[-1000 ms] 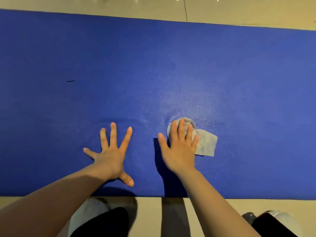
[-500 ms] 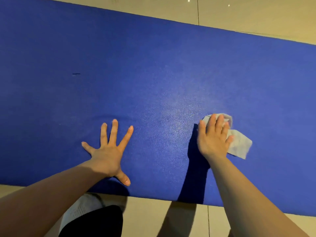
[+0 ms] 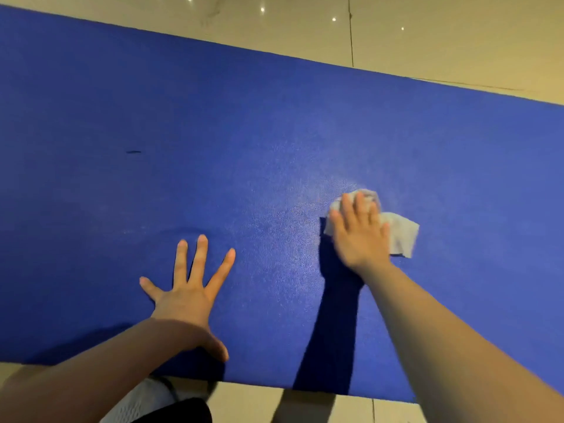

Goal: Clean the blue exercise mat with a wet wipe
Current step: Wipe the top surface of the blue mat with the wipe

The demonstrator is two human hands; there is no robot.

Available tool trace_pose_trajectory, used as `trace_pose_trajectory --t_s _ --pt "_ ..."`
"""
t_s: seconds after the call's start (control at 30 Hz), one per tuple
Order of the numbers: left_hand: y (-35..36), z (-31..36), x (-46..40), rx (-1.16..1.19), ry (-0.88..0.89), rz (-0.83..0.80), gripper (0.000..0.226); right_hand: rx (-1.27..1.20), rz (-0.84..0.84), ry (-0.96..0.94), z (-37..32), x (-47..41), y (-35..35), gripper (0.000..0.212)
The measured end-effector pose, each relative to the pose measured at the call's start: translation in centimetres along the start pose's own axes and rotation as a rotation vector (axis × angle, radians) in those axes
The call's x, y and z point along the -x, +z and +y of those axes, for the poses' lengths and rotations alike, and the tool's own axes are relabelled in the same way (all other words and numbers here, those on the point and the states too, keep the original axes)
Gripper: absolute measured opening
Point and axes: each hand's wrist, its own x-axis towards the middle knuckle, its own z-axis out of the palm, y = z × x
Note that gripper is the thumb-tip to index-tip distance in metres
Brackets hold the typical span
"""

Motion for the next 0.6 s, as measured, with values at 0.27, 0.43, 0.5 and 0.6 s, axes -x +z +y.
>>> trace_pose_trajectory --t_s 0.27,0.43,0.5,0.6 --pt "-0.3 0.5 -0.3 -0.036 -0.051 -0.025 0.156 -0.140 -0.073 0.091 -6.4 0.1 -1.6 0.071" --pt "-0.5 0.5 -0.4 0.000 -0.017 0.007 0.142 -0.014 -0.198 -0.413 -13.8 2.2 0.4 0.066" --pt "-0.5 0.8 -0.6 0.095 -0.004 0.058 0.129 -0.007 -0.217 -0.467 -12.9 1.1 -0.1 0.062" --pt "-1.4 1.1 -0.6 0.274 -0.003 0.229 0.087 0.047 -0.096 -0.342 -8.0 -1.9 -1.0 0.078"
